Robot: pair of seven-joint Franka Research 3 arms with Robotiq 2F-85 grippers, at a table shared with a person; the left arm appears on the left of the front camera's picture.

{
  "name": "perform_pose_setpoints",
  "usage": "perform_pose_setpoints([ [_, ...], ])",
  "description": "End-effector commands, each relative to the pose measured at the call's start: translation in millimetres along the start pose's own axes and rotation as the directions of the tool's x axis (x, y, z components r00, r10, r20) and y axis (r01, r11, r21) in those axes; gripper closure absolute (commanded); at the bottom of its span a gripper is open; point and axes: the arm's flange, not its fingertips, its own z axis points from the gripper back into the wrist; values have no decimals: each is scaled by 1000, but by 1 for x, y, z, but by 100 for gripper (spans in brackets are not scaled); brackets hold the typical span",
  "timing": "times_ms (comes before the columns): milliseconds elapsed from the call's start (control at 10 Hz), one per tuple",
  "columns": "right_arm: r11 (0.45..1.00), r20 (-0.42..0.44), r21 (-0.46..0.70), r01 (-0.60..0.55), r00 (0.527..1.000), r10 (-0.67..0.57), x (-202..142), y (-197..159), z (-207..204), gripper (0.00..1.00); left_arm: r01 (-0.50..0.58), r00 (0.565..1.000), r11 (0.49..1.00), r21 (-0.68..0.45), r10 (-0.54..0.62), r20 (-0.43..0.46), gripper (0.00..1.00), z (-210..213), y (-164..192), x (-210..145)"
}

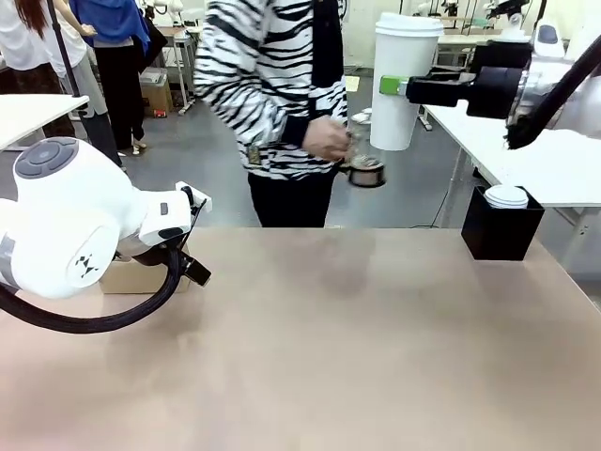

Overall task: Pour a drink into a cup and package it in a carrier.
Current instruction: When a person places the Paper Cup Lid on the 600 ml Paper Cup , lift the 600 ml Paper Cup, then position the Cup Carrier in the center of the table.

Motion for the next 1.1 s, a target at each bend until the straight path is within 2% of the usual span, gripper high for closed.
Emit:
perform_pose_setpoints([
  [0, 1000, 15, 3, 4, 1000, -4, -2, -8, -8, 19, -4, 1000, 1000, -3, 4, 1, 0, 0, 1, 0],
  [900, 1000, 15, 3, 4, 1000, -4, -2, -8, -8, 19, 0, 1000, 1000, 0, 0, 0, 0, 0, 0, 0],
  [1000, 1000, 15, 3, 4, 1000, -4, -2, -8, -8, 19, -19, 1000, 998, 58, 18, 5, 0, 24, -3, 12],
])
